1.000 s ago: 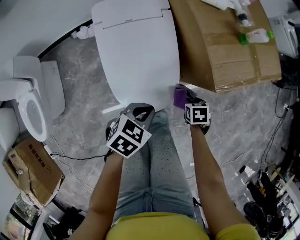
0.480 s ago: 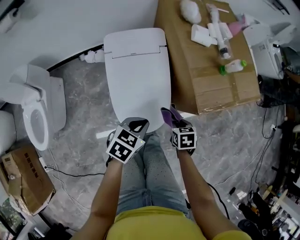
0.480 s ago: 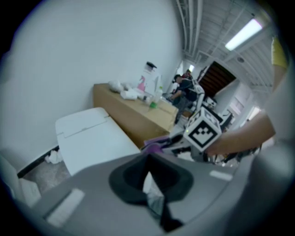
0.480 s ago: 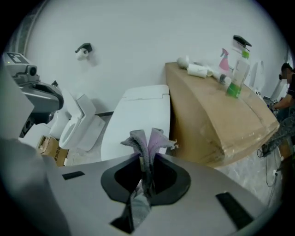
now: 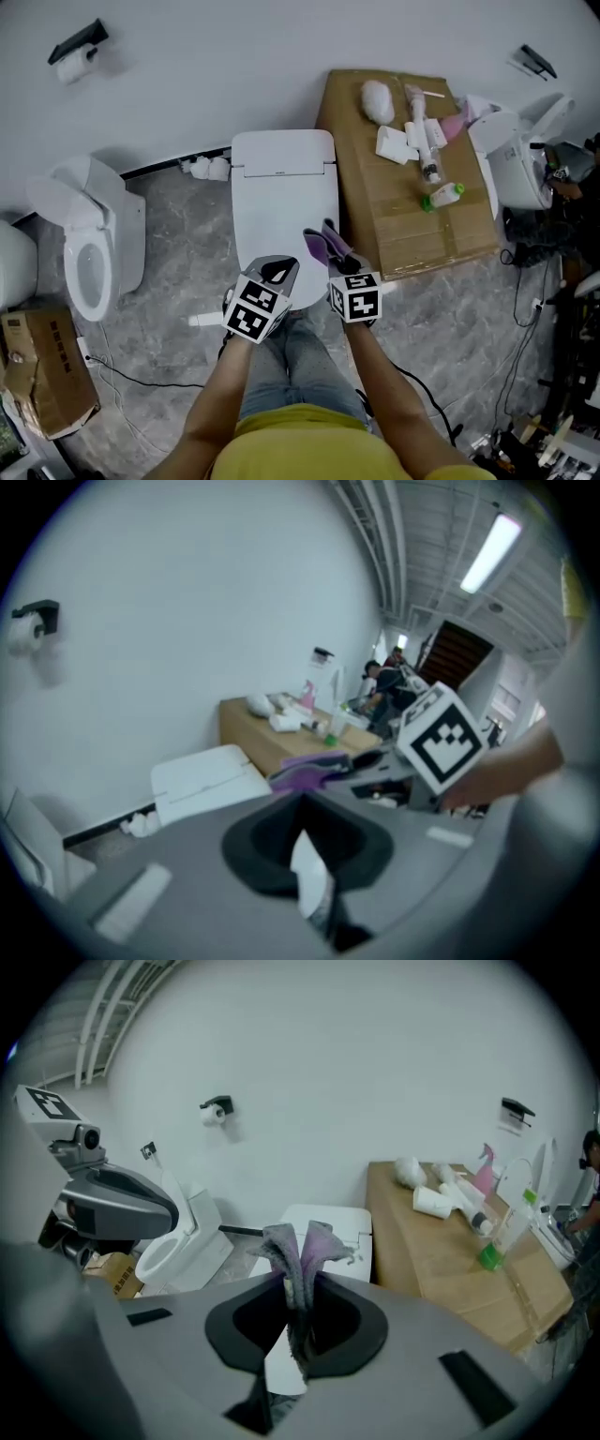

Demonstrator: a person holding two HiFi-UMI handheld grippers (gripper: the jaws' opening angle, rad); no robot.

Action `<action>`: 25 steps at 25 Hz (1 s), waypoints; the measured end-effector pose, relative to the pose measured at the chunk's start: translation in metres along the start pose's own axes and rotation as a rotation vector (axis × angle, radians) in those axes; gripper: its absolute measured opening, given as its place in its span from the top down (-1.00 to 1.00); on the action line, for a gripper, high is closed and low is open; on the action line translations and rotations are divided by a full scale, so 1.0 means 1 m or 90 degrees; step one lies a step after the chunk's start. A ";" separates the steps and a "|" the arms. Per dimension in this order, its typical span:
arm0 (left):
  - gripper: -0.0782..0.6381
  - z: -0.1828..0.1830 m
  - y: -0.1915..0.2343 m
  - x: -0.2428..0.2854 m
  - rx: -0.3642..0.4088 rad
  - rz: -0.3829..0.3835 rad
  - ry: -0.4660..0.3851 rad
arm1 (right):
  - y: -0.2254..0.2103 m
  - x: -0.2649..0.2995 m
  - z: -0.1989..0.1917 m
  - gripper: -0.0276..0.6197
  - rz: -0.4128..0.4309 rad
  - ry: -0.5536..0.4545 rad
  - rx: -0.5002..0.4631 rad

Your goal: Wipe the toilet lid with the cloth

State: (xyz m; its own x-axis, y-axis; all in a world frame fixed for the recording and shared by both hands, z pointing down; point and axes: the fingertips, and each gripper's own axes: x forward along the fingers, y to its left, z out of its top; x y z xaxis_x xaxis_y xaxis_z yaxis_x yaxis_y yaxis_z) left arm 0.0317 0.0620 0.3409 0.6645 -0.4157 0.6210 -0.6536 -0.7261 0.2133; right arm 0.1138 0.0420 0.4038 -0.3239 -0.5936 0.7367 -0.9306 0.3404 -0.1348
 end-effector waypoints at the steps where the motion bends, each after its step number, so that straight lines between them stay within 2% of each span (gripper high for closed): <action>1: 0.79 0.007 0.001 -0.003 0.003 0.007 -0.010 | 0.001 -0.004 0.009 0.77 0.000 -0.012 -0.006; 12: 0.79 0.090 -0.002 -0.041 0.041 0.075 -0.138 | 0.014 -0.062 0.104 0.77 0.005 -0.147 -0.066; 19: 0.79 0.150 -0.006 -0.081 0.056 0.154 -0.266 | 0.023 -0.111 0.163 0.77 0.015 -0.271 -0.093; 25: 0.79 0.165 -0.019 -0.106 0.070 0.203 -0.324 | 0.035 -0.154 0.183 0.77 0.018 -0.356 -0.116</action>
State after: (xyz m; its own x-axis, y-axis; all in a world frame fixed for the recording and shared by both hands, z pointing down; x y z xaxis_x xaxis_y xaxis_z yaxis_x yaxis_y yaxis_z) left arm 0.0339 0.0297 0.1468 0.5499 -0.8117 0.1967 -0.8256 -0.5640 -0.0191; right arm 0.1004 0.0118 0.1640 -0.4358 -0.8597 0.2664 -0.8915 0.4530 0.0035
